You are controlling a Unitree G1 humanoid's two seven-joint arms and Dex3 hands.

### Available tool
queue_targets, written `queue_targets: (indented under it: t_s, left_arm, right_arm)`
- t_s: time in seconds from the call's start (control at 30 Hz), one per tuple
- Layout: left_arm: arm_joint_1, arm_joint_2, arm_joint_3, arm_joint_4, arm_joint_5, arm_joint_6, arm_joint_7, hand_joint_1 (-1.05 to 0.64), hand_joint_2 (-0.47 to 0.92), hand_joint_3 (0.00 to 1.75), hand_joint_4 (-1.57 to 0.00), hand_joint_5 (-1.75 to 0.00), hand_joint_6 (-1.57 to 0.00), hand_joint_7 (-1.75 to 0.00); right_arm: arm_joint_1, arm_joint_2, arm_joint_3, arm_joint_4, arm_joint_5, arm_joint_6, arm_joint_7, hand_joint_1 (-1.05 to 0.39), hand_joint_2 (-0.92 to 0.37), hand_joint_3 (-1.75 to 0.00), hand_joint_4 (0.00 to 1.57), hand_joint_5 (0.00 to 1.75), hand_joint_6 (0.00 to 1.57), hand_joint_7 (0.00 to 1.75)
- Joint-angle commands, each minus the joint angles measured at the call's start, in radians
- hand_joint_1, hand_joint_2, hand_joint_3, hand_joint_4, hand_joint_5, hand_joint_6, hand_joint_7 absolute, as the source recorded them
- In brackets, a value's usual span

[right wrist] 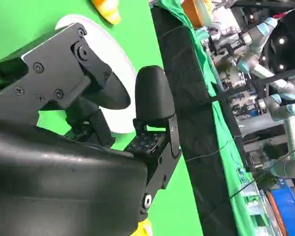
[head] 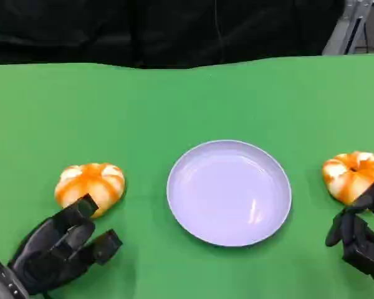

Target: Grasp the bread from the table and place it into the plate.

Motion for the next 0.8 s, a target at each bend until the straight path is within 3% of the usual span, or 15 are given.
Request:
queue_targets:
  t_s: [0.03, 0.33, 0.8]
  left_arm:
    - [-0.006, 0.017, 0.004, 0.000, 0.012, -0.009, -0.010, -0.18, 0.53, 1.12, -0.79, -1.75, -0.86, -1.54]
    - [-0.026, 0.010, 0.008, 0.074, 0.020, -0.049, -0.033, -0.18, 0.51, 1.11, -0.80, -1.75, -0.87, -1.53]
    - [-0.016, 0.003, 0.012, 0.052, 0.046, -0.101, -0.012, -0.16, 0.56, 1.05, -0.81, -1.75, -0.92, -1.42]
  right_arm:
    - [-0.004, -0.014, -0.008, 0.001, 0.009, -0.013, 0.006, -0.04, -0.41, -1.44, 0.91, 1.75, 0.78, 1.61]
    - [-0.017, -0.013, -0.014, 0.055, 0.010, -0.041, 0.020, -0.03, -0.41, -1.43, 0.92, 1.75, 0.78, 1.64]
    - [-0.018, -0.012, -0.012, 0.056, -0.008, -0.056, 0.005, -0.04, -0.39, -1.44, 0.93, 1.75, 0.78, 1.65]
